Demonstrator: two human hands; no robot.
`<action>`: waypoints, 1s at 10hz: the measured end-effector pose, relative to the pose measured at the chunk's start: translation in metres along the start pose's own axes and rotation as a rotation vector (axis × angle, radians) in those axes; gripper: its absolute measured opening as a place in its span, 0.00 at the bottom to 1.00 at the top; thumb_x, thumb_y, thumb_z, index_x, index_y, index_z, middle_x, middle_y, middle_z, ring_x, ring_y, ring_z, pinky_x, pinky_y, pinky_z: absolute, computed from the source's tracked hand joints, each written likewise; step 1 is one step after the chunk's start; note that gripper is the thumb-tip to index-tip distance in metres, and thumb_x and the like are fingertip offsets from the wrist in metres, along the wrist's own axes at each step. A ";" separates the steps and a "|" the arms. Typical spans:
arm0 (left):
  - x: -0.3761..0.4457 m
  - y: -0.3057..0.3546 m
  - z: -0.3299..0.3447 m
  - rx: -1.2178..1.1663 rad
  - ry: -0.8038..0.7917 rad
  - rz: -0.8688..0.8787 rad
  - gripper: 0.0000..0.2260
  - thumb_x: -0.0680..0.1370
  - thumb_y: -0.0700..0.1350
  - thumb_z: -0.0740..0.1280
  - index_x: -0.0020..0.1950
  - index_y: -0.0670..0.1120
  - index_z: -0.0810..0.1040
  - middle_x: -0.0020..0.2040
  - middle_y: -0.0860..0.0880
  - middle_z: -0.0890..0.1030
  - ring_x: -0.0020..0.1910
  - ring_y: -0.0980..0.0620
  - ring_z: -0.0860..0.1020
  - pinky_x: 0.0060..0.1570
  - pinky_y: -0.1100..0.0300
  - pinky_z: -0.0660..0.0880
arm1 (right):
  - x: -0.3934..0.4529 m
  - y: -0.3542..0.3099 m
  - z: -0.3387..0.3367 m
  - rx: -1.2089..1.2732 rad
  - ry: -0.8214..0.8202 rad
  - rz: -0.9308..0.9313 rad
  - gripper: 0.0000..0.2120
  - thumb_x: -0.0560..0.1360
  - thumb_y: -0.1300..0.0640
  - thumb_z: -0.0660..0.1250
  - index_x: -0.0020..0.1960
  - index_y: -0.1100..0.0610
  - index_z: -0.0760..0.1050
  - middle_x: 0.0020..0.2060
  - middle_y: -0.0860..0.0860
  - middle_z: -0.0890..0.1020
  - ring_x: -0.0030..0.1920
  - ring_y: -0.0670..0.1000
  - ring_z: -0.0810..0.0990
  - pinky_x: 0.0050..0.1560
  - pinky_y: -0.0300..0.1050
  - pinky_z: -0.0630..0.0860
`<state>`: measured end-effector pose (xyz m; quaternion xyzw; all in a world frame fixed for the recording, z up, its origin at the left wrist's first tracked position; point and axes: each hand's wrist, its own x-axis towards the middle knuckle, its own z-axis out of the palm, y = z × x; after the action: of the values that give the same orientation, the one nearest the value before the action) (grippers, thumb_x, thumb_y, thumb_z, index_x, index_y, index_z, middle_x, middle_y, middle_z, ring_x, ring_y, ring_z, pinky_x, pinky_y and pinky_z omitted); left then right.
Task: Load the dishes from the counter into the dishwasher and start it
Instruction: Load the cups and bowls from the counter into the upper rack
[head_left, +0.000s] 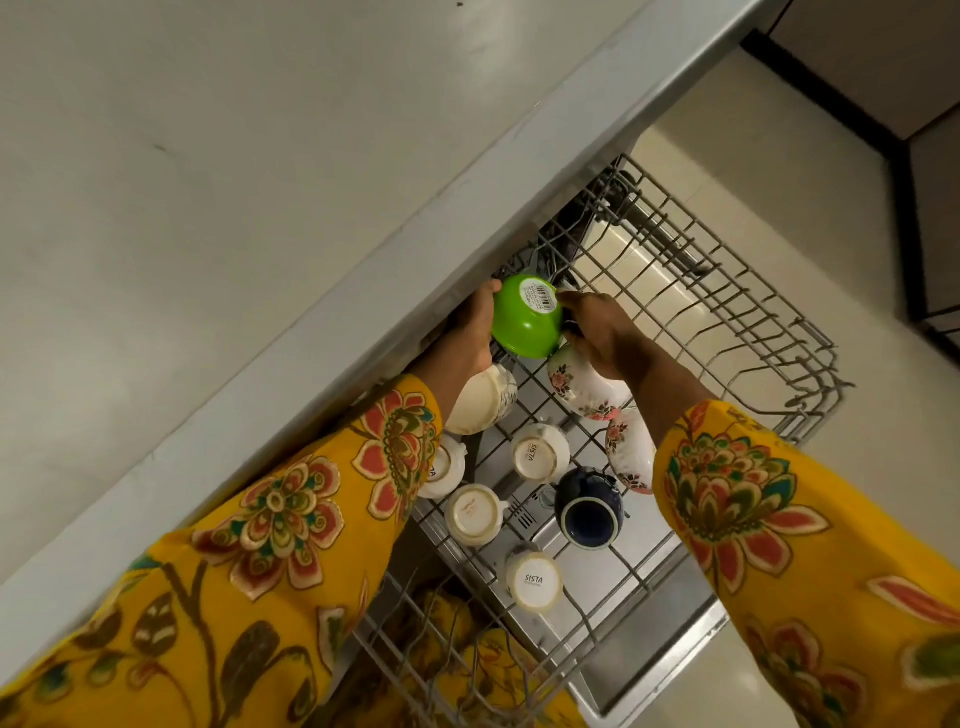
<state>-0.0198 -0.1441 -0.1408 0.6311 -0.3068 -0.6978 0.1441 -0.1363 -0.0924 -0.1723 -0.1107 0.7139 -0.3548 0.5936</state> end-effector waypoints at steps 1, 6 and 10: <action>0.000 0.000 0.000 0.009 0.008 -0.012 0.21 0.83 0.50 0.51 0.69 0.40 0.69 0.66 0.40 0.72 0.56 0.46 0.72 0.51 0.58 0.67 | 0.000 -0.001 0.001 0.013 0.013 -0.011 0.18 0.80 0.60 0.57 0.67 0.66 0.68 0.62 0.60 0.76 0.60 0.58 0.77 0.55 0.44 0.77; -0.047 0.001 -0.013 -0.042 -0.014 0.074 0.16 0.81 0.51 0.53 0.63 0.46 0.72 0.56 0.50 0.70 0.55 0.54 0.66 0.55 0.59 0.60 | -0.048 -0.003 0.009 -0.005 0.176 -0.184 0.18 0.80 0.54 0.59 0.67 0.59 0.71 0.66 0.57 0.74 0.66 0.57 0.71 0.69 0.52 0.66; -0.156 -0.035 -0.064 -0.353 0.097 0.080 0.12 0.80 0.52 0.59 0.57 0.49 0.77 0.48 0.52 0.79 0.42 0.56 0.75 0.40 0.62 0.69 | -0.163 0.015 0.062 -0.122 0.033 -0.240 0.23 0.81 0.44 0.52 0.70 0.57 0.68 0.67 0.56 0.72 0.67 0.56 0.69 0.70 0.52 0.62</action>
<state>0.0738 -0.0416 -0.0397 0.6160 -0.1972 -0.7033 0.2949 -0.0310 -0.0103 -0.0587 -0.2253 0.7253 -0.3811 0.5272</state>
